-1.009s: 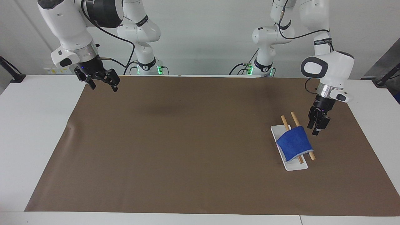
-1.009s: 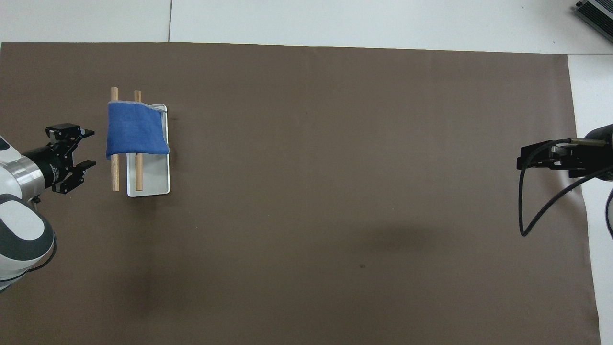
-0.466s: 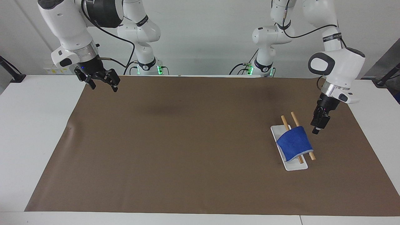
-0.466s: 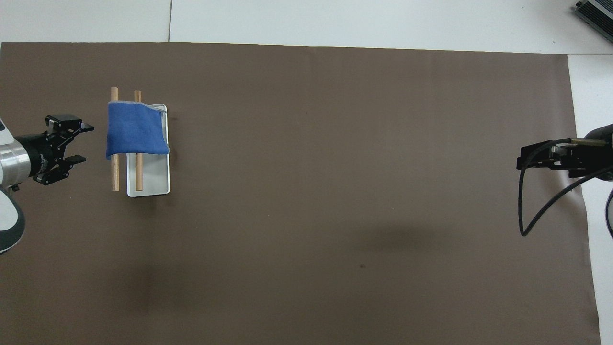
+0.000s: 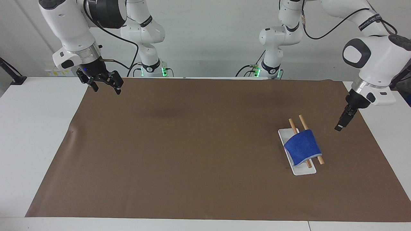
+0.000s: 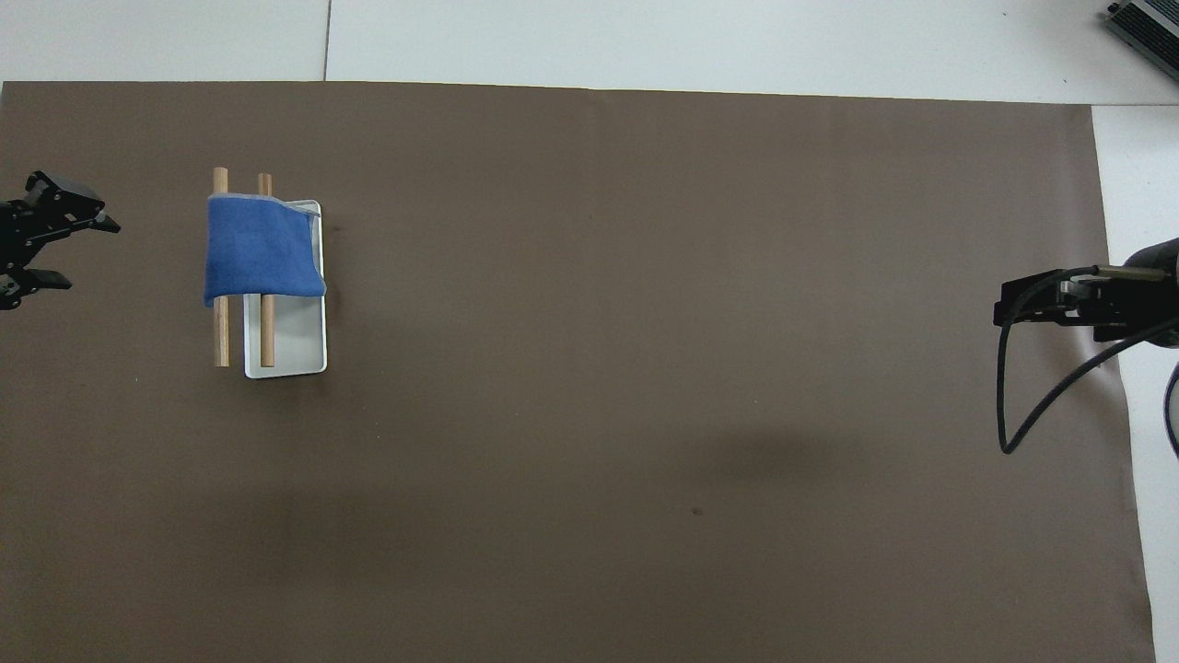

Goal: Right arm passes towel to left arm to hang

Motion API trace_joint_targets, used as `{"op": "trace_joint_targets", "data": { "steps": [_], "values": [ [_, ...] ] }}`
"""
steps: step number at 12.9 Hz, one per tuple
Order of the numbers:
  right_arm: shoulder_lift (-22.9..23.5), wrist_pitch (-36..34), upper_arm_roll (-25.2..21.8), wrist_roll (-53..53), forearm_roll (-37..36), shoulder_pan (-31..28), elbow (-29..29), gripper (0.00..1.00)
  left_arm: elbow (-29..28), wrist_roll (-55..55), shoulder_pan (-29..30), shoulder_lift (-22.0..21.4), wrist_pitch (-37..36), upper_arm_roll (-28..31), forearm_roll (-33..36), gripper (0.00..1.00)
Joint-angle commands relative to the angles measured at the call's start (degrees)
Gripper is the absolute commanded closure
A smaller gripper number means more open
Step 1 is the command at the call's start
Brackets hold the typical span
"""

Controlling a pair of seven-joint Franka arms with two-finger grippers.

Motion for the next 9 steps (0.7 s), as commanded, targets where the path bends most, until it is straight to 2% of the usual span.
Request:
{"op": "trace_joint_targets", "data": {
  "steps": [1, 4, 7, 9],
  "values": [
    [-1.0, 0.0, 0.1, -1.2, -0.3, -0.3, -0.9, 0.00, 9.1, 1.9, 0.4, 0.4, -12.4, -0.9, 1.7, 0.24],
    [-1.0, 0.0, 0.1, -1.2, -0.3, -0.3, -0.9, 0.00, 11.5, 7.4, 0.3, -1.8, -20.2, -3.0, 1.8, 0.26],
    [-1.0, 0.0, 0.1, -1.2, -0.3, -0.3, -0.9, 0.00, 14.7, 11.1, -0.2, -1.8, -24.9, -6.1, 6.1, 0.26],
    [-1.0, 0.0, 0.1, -1.2, -0.3, -0.3, -0.9, 0.00, 14.6, 15.8, -0.3, -2.6, -25.2, -7.6, 6.8, 0.27]
  ]
}}
